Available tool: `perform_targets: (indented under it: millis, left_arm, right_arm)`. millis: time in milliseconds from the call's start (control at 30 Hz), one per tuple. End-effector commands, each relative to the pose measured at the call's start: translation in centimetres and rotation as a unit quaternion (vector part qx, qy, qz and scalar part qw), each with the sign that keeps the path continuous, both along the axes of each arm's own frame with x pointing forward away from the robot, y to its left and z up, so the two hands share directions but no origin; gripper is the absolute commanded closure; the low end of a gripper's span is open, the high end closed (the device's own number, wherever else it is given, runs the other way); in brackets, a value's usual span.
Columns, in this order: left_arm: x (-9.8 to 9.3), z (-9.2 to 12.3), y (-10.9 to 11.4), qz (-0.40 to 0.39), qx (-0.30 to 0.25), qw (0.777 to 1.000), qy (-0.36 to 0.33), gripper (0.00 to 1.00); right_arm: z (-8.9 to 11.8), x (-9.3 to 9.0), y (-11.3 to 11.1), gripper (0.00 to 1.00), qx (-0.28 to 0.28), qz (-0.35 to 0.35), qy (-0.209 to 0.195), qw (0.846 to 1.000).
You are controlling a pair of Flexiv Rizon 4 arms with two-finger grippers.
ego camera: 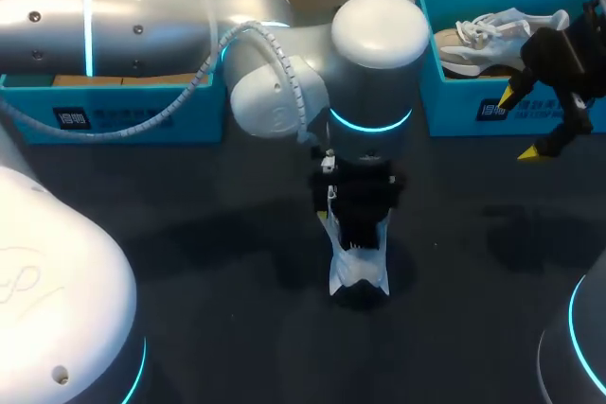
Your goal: Take the shoe out of the shoebox, open the shoe tongue, remove and reinsert the insole, then place the shoe into the shoebox
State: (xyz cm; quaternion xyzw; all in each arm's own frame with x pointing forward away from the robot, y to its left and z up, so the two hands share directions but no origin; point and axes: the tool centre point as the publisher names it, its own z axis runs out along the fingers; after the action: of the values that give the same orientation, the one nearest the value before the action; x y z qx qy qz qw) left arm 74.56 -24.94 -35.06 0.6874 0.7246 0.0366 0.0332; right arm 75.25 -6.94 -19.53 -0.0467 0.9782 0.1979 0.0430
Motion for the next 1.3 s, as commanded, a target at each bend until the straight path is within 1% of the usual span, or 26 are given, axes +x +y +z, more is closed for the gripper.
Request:
perform_targets:
  millis: [33, 300, 500, 633, 900, 1000, 1133, 1167, 1233, 1267, 1300]
  left_arm:
    - [0.3, -0.4, -0.3, 0.005, -0.003, 1.000, 0.001, 0.00]
    - [1.4, 0.0, -0.6, 0.019, -0.014, 1.000, 0.004, 0.00]
    - [2.2, 1.4, -0.7, -0.005, -0.018, 1.000, 0.024, 0.00]
    - [3.3, 2.0, -0.5, -0.021, -0.013, 0.999, 0.026, 0.00]
    - [6.4, 4.1, -0.3, -0.016, -0.025, 0.999, 0.019, 0.00]
    - [7.5, 4.4, -0.3, -0.010, -0.025, 0.999, 0.017, 0.00]
    - [8.0, 4.3, -0.3, -0.006, -0.023, 1.000, 0.012, 0.00]
    - [8.0, 4.3, -0.3, -0.006, -0.024, 1.000, 0.012, 0.02]
    - [8.0, 4.4, -0.3, -0.004, -0.028, 0.999, 0.014, 0.11]
    - [7.8, 4.6, -0.2, -0.006, -0.031, 0.999, 0.015, 0.28]
    - [7.7, 4.7, -0.2, -0.006, -0.034, 0.999, 0.016, 0.40]
  right_arm:
    - [-0.1, 0.1, 0.0, 0.00, -0.001, 0.000, 0.000, 1.000]
    - [-0.1, 0.1, 0.0, 0.00, -0.001, 0.000, 0.000, 1.000]
    - [-0.1, 0.1, 0.0, 0.00, -0.001, 0.000, 0.000, 1.000]
    - [-0.1, 0.1, 0.0, 0.00, -0.001, 0.000, 0.000, 1.000]
    - [-0.1, 0.1, 0.0, 0.00, -0.001, 0.000, 0.000, 1.000]
    - [-0.1, 0.1, 0.0, 0.00, -0.001, 0.000, 0.000, 1.000]
    - [-0.1, 0.1, 0.0, 0.00, -0.001, 0.000, 0.000, 1.000]
    - [-0.1, 0.1, 0.0, 0.00, -0.001, 0.000, 0.000, 1.000]
    - [-0.1, 0.1, 0.0, 0.00, -0.001, 0.000, 0.000, 1.000]
    - [-0.1, 0.1, 0.0, 0.00, -0.001, 0.000, 0.000, 1.000]
    - [-0.1, 0.1, 0.0, 0.00, -0.001, 0.000, 0.000, 1.000]
